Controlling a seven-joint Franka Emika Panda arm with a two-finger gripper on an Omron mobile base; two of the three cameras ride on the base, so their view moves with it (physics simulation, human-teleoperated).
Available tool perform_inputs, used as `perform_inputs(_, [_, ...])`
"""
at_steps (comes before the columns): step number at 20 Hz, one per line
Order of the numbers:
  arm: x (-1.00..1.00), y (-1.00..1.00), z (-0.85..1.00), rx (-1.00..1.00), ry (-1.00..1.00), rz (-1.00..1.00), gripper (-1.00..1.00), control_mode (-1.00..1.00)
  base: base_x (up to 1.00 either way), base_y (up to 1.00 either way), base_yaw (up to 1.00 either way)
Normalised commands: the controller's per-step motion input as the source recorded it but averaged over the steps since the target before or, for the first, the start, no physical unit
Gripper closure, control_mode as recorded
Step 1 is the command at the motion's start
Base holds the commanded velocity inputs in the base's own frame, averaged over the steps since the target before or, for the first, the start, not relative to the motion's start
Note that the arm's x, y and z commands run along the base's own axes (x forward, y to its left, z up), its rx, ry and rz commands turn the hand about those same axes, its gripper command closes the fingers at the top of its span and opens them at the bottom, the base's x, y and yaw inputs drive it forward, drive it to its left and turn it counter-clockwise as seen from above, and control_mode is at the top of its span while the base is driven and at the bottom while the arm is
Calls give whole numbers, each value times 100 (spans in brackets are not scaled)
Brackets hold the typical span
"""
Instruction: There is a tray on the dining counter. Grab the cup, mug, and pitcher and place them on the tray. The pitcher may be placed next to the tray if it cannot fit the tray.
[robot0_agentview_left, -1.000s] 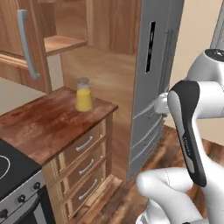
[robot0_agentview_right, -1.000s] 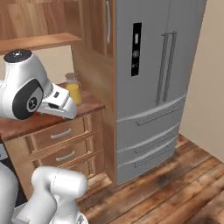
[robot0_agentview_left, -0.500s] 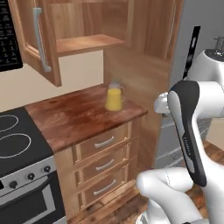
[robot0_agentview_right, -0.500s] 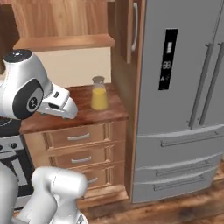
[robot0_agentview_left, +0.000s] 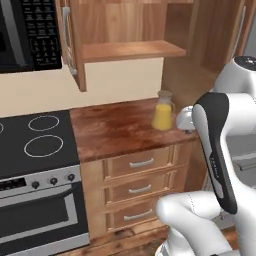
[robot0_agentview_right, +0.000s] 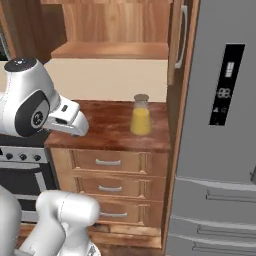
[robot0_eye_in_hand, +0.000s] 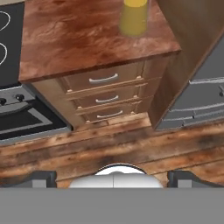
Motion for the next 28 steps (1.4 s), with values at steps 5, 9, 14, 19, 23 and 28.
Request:
perform_inputs(5, [0,0,0,0,0,0,-100,100,49,-36,46])
perform_inputs(9, [0,0,0,0,0,0,-100,100,39,-45,39])
perform_inputs(14, [0,0,0,0,0,0,-100,100,19,-44,19])
perform_inputs(19, [0,0,0,0,0,0,-100,100,19,-36,-1])
perform_inputs(23, [0,0,0,0,0,0,-100,100,29,-10,-9])
perform_inputs(28, [0,0,0,0,0,0,-100,100,40,-7,-17])
